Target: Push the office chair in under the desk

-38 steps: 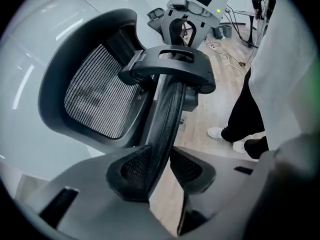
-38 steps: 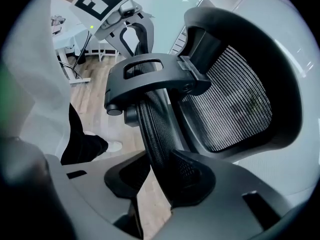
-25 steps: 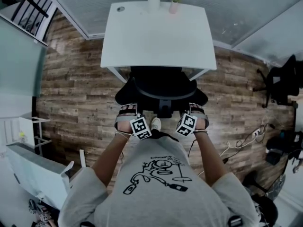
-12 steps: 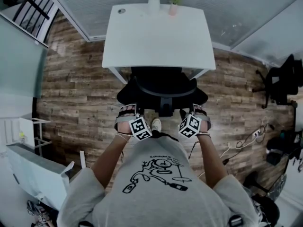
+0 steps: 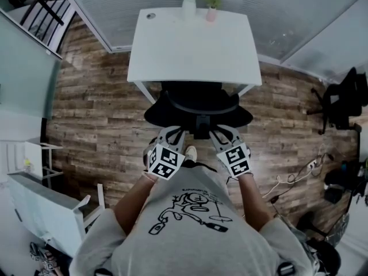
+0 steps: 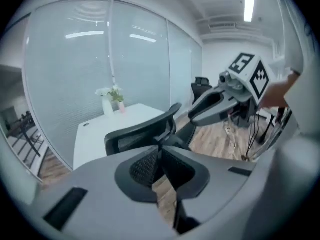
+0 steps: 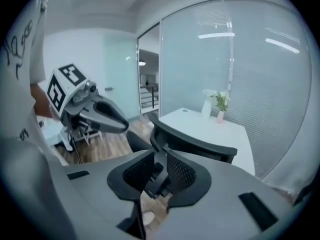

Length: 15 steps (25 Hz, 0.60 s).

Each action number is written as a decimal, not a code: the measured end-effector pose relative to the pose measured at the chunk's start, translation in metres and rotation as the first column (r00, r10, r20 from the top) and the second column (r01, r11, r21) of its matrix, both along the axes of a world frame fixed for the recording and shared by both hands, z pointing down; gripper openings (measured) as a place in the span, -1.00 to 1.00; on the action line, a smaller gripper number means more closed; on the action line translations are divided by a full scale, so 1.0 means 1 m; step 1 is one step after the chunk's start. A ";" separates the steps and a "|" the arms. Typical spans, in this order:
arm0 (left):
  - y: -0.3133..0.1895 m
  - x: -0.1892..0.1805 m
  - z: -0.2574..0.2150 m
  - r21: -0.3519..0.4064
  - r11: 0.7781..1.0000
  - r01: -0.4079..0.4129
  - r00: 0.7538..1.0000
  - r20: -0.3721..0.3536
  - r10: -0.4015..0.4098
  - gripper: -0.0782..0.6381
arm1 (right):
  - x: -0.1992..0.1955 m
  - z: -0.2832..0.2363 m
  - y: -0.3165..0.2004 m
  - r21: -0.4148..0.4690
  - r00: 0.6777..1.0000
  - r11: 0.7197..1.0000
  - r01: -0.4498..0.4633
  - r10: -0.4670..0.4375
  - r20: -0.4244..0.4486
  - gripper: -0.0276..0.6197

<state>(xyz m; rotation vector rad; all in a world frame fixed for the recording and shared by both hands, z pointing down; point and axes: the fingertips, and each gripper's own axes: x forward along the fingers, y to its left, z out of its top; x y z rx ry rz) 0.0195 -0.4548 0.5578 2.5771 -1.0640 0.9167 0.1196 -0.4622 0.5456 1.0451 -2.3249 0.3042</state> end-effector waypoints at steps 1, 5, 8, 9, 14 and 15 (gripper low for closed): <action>0.002 0.003 -0.013 -0.004 1.000 0.012 0.998 -0.055 -0.012 -0.73 | -0.005 -0.013 0.000 0.005 0.998 1.000 -0.011 0.011 0.062 -0.63; 0.008 0.009 -0.059 -0.001 0.999 0.045 0.976 -0.214 -0.044 -0.77 | -0.020 -0.058 0.004 0.036 0.975 0.999 -0.038 0.029 0.220 -0.73; 0.012 0.010 -0.082 -0.001 0.998 0.061 0.952 -0.301 -0.058 -0.78 | -0.029 -0.085 0.010 0.060 0.961 0.997 -0.046 0.027 0.276 -0.76; 0.013 0.010 -0.090 0.006 0.998 0.063 0.945 -0.323 -0.058 -0.78 | -0.033 -0.093 0.013 0.064 0.957 0.997 -0.045 0.025 0.288 -0.77; 0.018 0.013 -0.111 0.039 0.997 0.067 0.928 -0.369 -0.048 -0.78 | -0.042 -0.113 0.027 0.068 0.942 0.996 -0.058 0.032 0.334 -0.81; 0.018 0.014 -0.113 0.042 0.997 0.069 0.926 -0.374 -0.048 -0.78 | -0.042 -0.114 0.028 0.071 0.941 0.995 -0.066 0.038 0.337 -0.81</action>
